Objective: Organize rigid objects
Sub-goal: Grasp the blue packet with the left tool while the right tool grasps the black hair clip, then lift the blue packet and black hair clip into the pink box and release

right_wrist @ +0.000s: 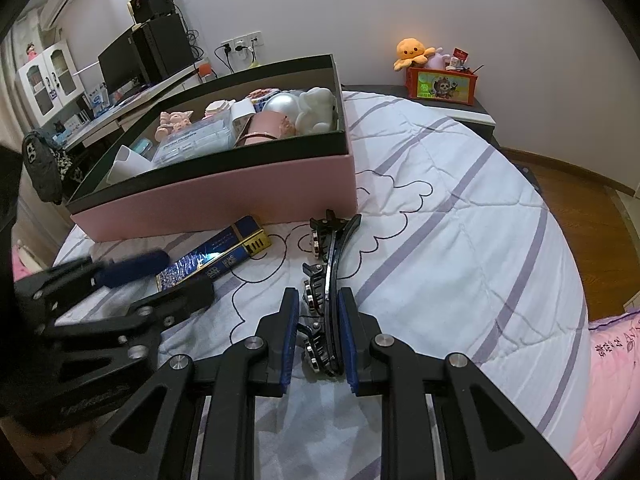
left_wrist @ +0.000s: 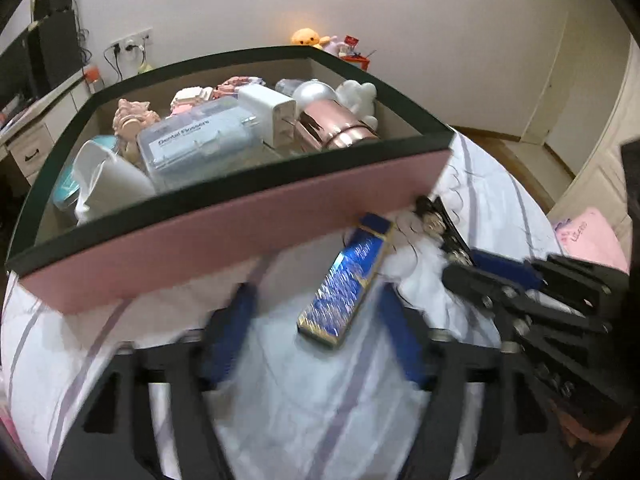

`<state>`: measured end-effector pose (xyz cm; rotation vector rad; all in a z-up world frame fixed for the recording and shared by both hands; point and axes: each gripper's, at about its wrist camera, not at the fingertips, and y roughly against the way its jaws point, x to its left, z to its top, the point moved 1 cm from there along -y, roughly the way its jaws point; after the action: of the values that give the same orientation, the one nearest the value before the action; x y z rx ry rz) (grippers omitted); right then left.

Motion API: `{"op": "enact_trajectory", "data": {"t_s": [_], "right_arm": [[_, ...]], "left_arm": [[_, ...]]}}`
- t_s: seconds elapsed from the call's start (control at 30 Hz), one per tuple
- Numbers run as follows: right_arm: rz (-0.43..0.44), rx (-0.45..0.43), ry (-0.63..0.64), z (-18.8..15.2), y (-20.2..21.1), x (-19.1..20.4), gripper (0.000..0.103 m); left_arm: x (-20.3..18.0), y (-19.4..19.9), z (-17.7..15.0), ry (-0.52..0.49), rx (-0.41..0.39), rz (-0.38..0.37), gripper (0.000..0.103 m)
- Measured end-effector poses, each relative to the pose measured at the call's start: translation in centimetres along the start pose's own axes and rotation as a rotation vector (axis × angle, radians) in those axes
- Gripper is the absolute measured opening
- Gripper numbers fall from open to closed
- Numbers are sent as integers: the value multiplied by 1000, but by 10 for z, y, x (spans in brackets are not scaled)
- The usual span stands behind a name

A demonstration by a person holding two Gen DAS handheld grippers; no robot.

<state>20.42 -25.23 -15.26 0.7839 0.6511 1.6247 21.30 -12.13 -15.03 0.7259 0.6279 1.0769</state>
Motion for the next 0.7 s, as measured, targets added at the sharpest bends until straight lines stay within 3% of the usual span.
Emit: {"op": "enact_trajectory", "data": {"t_s": [0.07,0.1,0.17,0.3,0.7], "right_arm": [[0,0,-3,0,0,0,20],[-1,0,-3,0,0,0,20],[-4,3,1,0,1,0,20],[9,-4,-2,0,5,0,19],[78,-39,3,6,31,12,19]], "left_arm": [[-3,-7,4,-26,8,5,70],[-6,-7,4,-41,6,3,56],[-10,-6,4,-64,10,-19,39],[-9,1,1,-36,13,-80,20],[15,39,-24,45,-29,-48,20]]}}
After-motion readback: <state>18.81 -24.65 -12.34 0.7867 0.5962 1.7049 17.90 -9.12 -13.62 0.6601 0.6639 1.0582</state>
